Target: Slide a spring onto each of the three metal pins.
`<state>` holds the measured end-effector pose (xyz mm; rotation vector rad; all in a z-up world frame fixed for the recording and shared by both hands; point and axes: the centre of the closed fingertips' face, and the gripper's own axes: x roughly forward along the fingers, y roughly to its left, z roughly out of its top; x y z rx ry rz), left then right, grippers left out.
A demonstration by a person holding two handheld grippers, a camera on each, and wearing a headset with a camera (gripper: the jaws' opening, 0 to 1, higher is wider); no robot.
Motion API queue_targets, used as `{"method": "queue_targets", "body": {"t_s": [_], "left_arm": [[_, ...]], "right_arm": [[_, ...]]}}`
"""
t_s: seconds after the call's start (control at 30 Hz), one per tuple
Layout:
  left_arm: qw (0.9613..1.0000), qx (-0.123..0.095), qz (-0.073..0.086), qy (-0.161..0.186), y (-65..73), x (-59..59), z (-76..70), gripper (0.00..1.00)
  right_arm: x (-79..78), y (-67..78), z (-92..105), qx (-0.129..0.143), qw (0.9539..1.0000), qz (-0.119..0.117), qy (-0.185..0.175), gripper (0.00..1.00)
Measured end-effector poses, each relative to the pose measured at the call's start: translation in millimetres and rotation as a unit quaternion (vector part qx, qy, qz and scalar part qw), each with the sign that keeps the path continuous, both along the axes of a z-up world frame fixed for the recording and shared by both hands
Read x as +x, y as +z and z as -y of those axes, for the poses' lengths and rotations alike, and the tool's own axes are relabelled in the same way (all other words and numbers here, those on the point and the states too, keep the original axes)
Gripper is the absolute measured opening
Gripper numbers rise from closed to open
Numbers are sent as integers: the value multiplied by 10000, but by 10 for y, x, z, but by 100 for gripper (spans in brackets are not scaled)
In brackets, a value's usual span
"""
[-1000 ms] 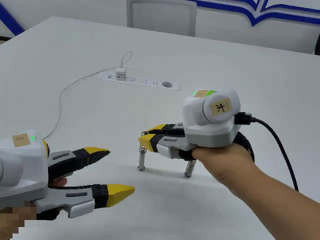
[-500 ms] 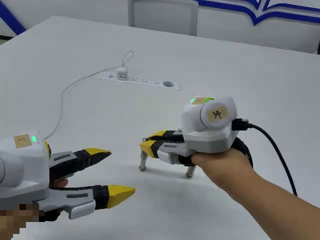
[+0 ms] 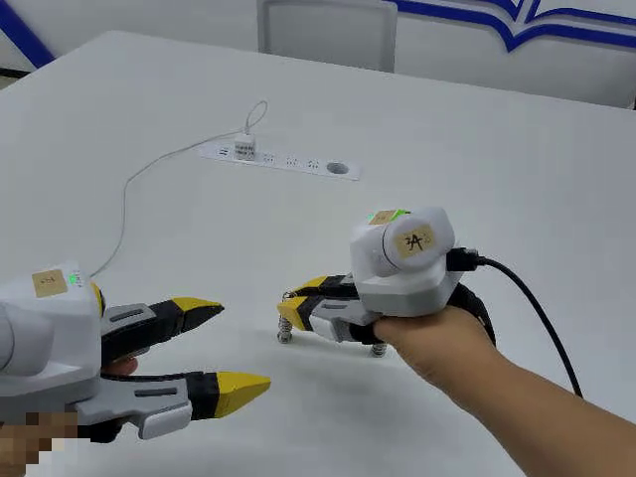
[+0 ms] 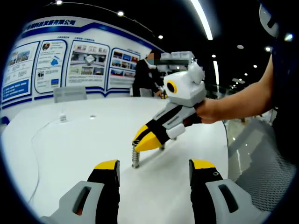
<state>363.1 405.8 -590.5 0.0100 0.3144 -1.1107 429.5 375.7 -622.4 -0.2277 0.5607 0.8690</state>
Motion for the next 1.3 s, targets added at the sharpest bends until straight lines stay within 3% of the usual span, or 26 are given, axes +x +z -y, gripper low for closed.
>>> {"method": "queue_targets", "body": {"t_s": [0.7, 1.3], "left_arm": [[10000, 2, -34, 23, -25, 1, -3, 62], [10000, -21, -29, -21, 4, -10, 38, 64]], "right_arm": [[-30, -180, 5, -155, 9996, -239, -38, 13], [-196, -50, 154, -65, 9998, -100, -171, 21]]}}
